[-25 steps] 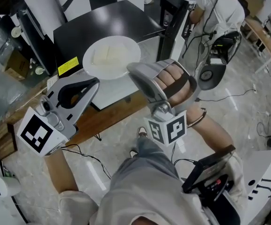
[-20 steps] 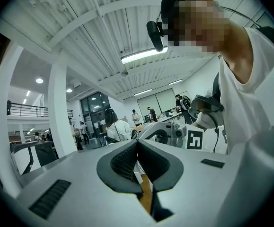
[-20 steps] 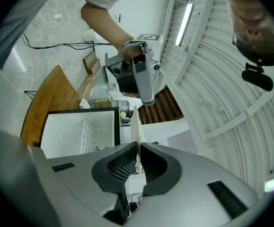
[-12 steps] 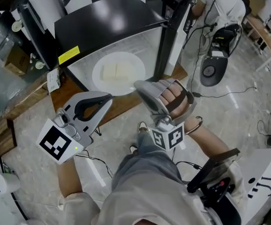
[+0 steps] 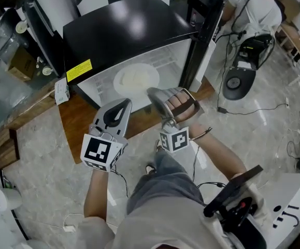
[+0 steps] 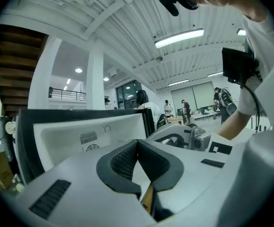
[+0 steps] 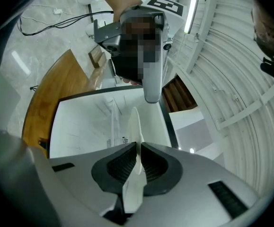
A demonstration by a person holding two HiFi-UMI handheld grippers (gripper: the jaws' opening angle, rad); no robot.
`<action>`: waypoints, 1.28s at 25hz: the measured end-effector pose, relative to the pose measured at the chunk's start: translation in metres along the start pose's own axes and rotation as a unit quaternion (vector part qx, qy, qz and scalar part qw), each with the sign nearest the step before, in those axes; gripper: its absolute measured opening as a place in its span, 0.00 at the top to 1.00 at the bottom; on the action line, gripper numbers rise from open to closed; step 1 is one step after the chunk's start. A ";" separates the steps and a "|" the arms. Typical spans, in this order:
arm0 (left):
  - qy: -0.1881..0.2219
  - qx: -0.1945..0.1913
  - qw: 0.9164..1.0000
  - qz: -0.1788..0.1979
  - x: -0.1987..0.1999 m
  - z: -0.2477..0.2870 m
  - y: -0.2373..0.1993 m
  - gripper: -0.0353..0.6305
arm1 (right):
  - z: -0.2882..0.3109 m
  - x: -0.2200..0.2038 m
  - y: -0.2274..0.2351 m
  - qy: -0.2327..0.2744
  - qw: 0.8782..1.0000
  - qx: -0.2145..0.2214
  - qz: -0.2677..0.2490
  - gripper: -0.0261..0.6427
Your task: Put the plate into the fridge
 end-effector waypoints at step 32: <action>-0.071 0.051 0.995 -0.046 -0.099 0.155 -0.044 0.92 | 0.140 -0.058 -0.053 0.050 0.993 0.103 -0.031 0.91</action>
Point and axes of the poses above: the fingertips, and each gripper's own axes: z forward along the fingers, y to its right, x out of its top, the point moved 8 cm from there along -z, backward along the fingers, and after that the axes turned 8 degrees about x, right-handed, at the moved point
